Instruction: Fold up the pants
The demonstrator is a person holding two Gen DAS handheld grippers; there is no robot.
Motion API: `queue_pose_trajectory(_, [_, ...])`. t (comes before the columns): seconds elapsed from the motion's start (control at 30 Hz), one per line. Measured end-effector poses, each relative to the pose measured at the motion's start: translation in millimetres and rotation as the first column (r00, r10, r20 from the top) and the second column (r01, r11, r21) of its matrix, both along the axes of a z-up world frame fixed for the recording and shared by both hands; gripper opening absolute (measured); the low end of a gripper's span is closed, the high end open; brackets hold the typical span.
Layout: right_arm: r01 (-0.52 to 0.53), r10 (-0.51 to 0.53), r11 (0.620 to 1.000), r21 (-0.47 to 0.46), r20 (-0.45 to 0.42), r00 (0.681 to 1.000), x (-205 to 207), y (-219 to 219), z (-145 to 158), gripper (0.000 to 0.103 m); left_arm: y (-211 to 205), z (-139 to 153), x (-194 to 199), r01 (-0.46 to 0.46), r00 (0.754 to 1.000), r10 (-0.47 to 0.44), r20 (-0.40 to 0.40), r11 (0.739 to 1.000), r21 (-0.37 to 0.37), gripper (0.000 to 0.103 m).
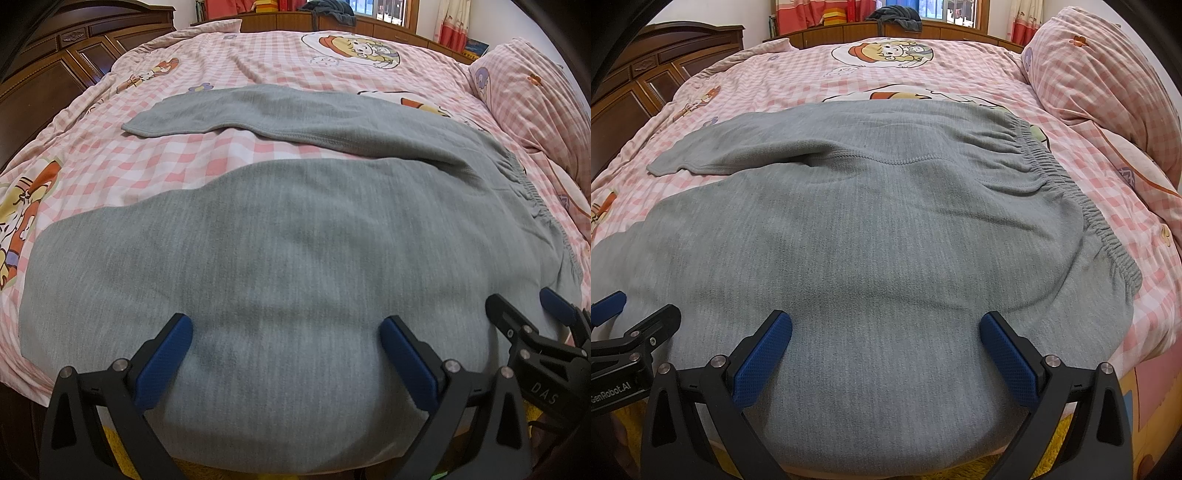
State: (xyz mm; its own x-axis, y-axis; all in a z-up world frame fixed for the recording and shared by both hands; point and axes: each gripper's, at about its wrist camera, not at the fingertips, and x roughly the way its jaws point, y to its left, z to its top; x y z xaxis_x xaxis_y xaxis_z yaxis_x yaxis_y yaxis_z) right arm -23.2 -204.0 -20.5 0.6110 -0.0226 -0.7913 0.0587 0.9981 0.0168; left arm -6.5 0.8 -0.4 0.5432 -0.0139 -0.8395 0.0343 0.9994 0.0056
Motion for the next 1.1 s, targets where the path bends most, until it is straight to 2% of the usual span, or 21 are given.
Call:
queue_pose_trajectory(0.57, [0.02,-0.02,1.0,0.002,0.01,1.0,-1.0,-1.3,2.8,0.103,1.4,3.5,1.9,-0.003,1.0,0.003,-0.008,1.0,-0.005,0.103])
queue_pose_trajectory(0.83, [-0.008,0.01,1.0,0.03,-0.082,0.997,8.8,-6.3,4.2,0.103,1.1,5.1,5.8,0.015,0.999,-0.015,-0.052,1.0,-0.003,0.103])
queue_pose_trajectory(1.1, [-0.039,0.045,0.998,0.056,-0.103,0.994,7.4,-10.3,12.9,0.103,2.3,13.1,7.2,0.037,0.997,-0.038,-0.074,0.999,-0.013,0.103])
